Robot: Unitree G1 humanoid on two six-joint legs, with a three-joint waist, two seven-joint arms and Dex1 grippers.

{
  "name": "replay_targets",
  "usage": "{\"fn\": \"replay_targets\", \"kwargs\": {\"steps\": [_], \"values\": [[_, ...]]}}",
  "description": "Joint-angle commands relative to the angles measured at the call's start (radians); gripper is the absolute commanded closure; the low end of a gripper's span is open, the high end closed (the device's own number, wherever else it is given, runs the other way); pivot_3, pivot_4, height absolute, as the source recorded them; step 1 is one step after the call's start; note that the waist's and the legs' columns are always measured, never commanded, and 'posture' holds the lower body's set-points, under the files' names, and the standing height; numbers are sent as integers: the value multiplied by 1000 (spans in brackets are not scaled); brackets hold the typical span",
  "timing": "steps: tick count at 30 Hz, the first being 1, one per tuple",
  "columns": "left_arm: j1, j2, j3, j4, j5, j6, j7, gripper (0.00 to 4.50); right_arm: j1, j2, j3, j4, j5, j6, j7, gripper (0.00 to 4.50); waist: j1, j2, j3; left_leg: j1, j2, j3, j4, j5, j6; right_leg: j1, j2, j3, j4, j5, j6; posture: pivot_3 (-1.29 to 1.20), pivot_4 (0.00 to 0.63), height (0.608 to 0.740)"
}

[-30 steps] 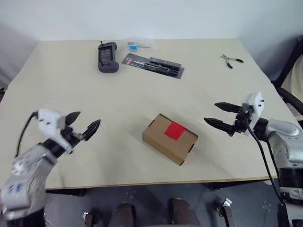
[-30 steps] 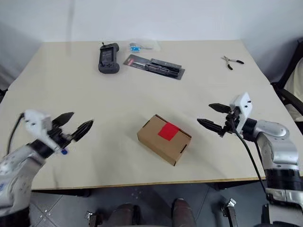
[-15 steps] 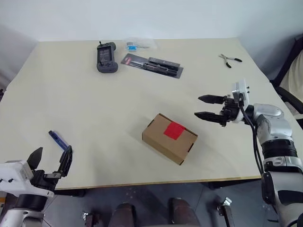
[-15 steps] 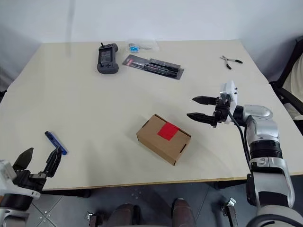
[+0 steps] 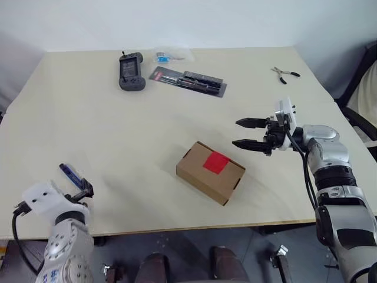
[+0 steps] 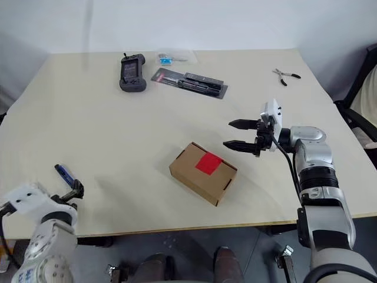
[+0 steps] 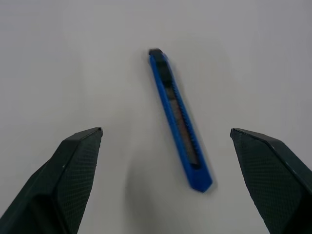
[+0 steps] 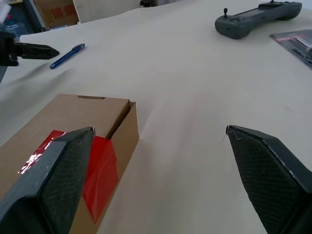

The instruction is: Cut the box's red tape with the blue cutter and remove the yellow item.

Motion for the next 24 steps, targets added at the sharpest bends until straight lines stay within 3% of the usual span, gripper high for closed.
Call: {"fn": "replay_targets", "kwargs": {"steps": [1,6,9,20,24], "values": [[-43,15,16,18,2,40,13,40,18,-17,-19,-88,19,28,-4,0,0,0,0,0,0,0,0,0,-1,0,0,-1,1,0,0,0,150,740],[-58,52,25,86,32,98,2,40,48,-27,-32,-132,22,52,-23,0,1,0,0,0,1,-1,2,-1,-1,0,-4,-13,3,0,0,0,150,740],[-77,67,49,135,73,143,42,650,51,-18,-47,-140,21,44,-61,0,0,2,0,1,1,-1,4,-1,-2,0,-5,-17,4,0,0,0,150,740],[-64,72,59,132,97,195,14,4055,92,-25,-45,-224,43,93,-63,0,0,6,-1,2,1,0,5,-2,-2,0,-5,-18,4,0,-1,0,150,740],[-73,84,68,131,102,206,4,4081,90,-19,-42,-226,41,92,-72,0,-1,7,-1,3,1,0,5,-2,-2,0,-5,-18,4,0,-1,0,150,740]]}}
